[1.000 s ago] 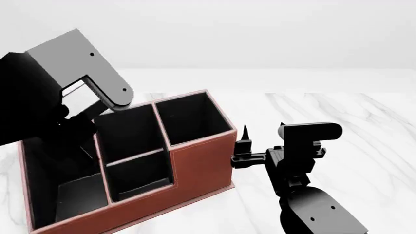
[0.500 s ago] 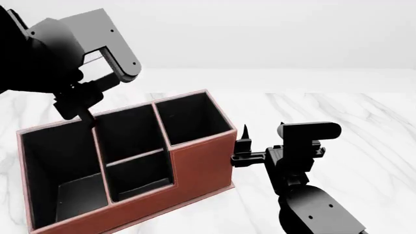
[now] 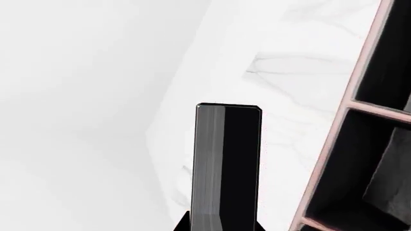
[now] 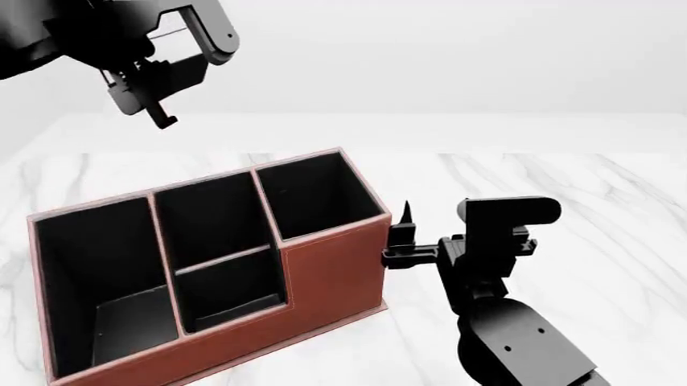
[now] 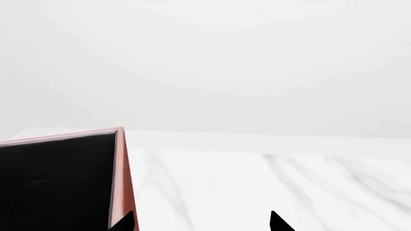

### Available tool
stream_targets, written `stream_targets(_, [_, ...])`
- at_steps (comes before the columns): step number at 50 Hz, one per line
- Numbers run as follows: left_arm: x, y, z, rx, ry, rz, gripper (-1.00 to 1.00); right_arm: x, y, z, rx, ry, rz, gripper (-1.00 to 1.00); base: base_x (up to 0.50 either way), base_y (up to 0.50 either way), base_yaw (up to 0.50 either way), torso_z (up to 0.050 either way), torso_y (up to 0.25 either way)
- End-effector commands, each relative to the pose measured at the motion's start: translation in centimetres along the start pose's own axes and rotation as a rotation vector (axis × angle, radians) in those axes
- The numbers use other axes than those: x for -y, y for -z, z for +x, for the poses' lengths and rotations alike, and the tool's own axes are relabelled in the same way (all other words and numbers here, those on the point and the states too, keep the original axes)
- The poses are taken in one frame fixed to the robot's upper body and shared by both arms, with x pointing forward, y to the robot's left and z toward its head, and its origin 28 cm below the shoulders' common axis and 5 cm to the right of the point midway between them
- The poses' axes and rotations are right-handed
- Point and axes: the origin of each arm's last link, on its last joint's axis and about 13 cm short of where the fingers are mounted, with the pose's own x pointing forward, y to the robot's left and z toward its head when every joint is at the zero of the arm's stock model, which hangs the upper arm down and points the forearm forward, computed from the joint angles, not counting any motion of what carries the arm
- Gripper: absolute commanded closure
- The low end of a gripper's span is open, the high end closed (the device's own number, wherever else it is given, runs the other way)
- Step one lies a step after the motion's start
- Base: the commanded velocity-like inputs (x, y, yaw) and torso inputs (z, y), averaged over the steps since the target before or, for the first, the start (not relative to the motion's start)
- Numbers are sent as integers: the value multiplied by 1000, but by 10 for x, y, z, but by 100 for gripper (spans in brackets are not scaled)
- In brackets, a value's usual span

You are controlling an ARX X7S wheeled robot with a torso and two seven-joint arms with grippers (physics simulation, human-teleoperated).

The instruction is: Pick up the book and place it in the front compartment of the caddy.

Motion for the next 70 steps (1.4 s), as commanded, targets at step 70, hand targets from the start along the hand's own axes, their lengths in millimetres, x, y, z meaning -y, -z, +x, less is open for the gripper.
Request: stream_targets(70, [-24,-26,-7,36,262,-14,100,1,9,11,-17,58,-25,-100,0,0,0,0,1])
